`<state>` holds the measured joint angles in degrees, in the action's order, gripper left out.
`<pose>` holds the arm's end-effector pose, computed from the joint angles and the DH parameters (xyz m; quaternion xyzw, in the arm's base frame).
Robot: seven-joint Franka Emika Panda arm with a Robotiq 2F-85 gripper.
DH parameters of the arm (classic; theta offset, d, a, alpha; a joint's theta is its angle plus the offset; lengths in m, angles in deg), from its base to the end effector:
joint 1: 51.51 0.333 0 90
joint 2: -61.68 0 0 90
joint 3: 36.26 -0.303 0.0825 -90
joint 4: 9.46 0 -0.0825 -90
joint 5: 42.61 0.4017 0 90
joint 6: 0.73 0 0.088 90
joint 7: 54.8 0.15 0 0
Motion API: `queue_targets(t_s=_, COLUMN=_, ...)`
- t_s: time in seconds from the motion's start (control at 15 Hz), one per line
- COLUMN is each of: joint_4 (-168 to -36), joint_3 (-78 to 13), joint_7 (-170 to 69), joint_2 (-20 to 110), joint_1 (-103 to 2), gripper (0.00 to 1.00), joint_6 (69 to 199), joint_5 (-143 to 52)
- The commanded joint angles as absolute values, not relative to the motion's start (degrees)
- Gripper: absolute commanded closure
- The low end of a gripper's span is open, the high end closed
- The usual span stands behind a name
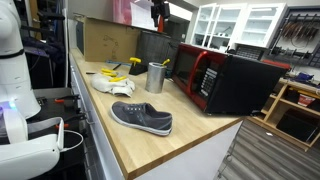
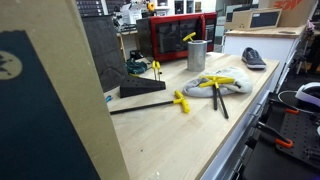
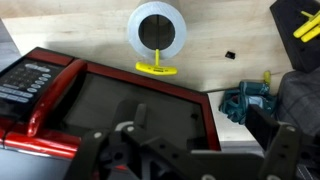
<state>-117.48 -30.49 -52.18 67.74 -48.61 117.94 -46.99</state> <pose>0.5865 -0.0379 0.5220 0.9884 -0.0346 0.1449 0.0309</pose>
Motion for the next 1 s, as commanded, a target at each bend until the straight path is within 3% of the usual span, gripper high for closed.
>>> queue_targets(t_s=0.0, joint_4=-111.17, joint_3=-31.6, joint_7=-63.85, joint_2=60.92, joint_1=-50.47, gripper=0.0, joint_6=115.35, joint_5=-46.99)
queue_targets(t_s=0.93, joint_4=-103.99, joint_3=-34.43, joint_7=-96.78, joint_2=46.88, joint_1=-56.14, gripper=0.0, joint_6=112.77, joint_5=-44.99)
